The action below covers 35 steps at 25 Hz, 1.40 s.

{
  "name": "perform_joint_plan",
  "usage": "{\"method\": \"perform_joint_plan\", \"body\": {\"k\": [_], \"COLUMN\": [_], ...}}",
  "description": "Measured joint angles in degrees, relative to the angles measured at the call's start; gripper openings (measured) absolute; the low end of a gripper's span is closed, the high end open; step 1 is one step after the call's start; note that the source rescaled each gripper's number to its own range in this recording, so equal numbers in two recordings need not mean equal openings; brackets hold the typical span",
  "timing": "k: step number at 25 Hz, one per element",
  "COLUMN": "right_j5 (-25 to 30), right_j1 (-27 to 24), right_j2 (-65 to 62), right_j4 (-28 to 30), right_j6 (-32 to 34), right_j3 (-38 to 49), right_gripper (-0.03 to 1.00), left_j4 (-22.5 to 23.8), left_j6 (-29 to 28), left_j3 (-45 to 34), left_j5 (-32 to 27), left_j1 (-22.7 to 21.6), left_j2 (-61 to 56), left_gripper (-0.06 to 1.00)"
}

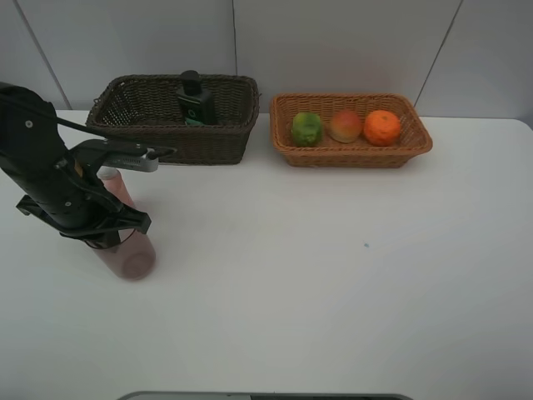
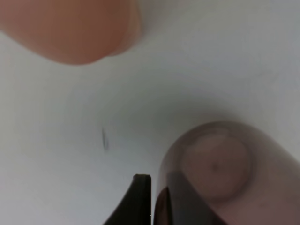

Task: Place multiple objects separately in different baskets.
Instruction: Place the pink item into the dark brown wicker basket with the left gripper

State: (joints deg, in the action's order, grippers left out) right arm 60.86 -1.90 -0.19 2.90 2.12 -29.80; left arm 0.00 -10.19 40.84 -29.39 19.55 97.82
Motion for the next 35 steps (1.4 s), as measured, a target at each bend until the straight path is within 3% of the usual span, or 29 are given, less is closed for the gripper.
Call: {"method": "perform_joint_plan", "body": {"k": [9,20,28,35], "right_j5": [0.00,0.00,0.00,0.00], "right_j1": [0.00,0.00,0.00,0.00], "right_j2": [0.00,0.00,0.00,0.00], "right_j4": [0.00,0.00,0.00,0.00], "right_j6": [0.00,0.00,0.00,0.00], "right_j3": [0.00,0.00,0.00,0.00], "right_gripper": [0.88,0.88,0.87,0.87], "left_j4": [0.00,1.02,5.54,6.68], "left_j6": [0.00,-0.13,-4.84,-5.66], "left_j3": [0.00,0.69,12.34,27.32], "left_j5": [-0.58,-5.06,-8.08,-10.84], "left_j1": [0.00,0.00,-0.08,-3.17], "left_j2": [-1.70,-18.85,-18.57,-8.19], "left_gripper": [0.00,0.00,0.00,0.00]}}
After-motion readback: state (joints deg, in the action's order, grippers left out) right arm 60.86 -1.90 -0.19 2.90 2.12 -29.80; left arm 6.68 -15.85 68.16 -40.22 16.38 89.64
